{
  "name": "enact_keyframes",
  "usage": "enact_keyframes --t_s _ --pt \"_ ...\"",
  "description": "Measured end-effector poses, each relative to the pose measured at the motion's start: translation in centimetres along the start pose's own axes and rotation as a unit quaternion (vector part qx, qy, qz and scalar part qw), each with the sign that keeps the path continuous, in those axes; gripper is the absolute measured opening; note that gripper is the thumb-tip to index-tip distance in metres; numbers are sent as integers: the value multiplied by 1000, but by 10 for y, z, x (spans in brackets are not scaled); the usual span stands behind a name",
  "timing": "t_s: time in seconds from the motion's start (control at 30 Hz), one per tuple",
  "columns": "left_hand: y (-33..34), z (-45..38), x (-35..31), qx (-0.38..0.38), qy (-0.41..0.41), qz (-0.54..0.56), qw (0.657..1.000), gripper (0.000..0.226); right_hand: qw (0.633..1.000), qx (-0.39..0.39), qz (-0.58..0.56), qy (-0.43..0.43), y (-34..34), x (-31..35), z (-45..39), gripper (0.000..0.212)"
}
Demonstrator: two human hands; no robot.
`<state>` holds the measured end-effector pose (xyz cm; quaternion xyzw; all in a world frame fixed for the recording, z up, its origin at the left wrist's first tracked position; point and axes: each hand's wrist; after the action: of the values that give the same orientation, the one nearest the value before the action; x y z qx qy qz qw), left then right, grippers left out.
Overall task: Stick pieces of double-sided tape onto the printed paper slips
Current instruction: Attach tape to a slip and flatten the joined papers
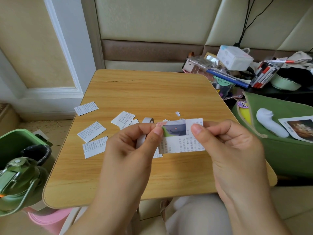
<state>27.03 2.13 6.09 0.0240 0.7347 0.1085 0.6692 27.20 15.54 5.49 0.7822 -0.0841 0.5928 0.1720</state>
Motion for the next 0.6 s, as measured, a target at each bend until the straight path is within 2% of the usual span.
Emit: enact_keyframes --t_s 0.5,0.6 --pt "-1 -2 4 4 -5 10 1000 24 999 1 -45 23 1 -1 -1 12" --pt "-3 -4 7 8 -5 12 1000 24 994 31 -65 85 -3 0 -3 29"
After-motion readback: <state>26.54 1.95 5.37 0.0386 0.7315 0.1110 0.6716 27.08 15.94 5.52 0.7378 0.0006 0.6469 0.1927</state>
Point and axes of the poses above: each hand's wrist, its own z-axis away from the middle knuckle, its own y-axis out of the palm, x = y × z, and after that the axes turned 3 degrees about -z, right-handed
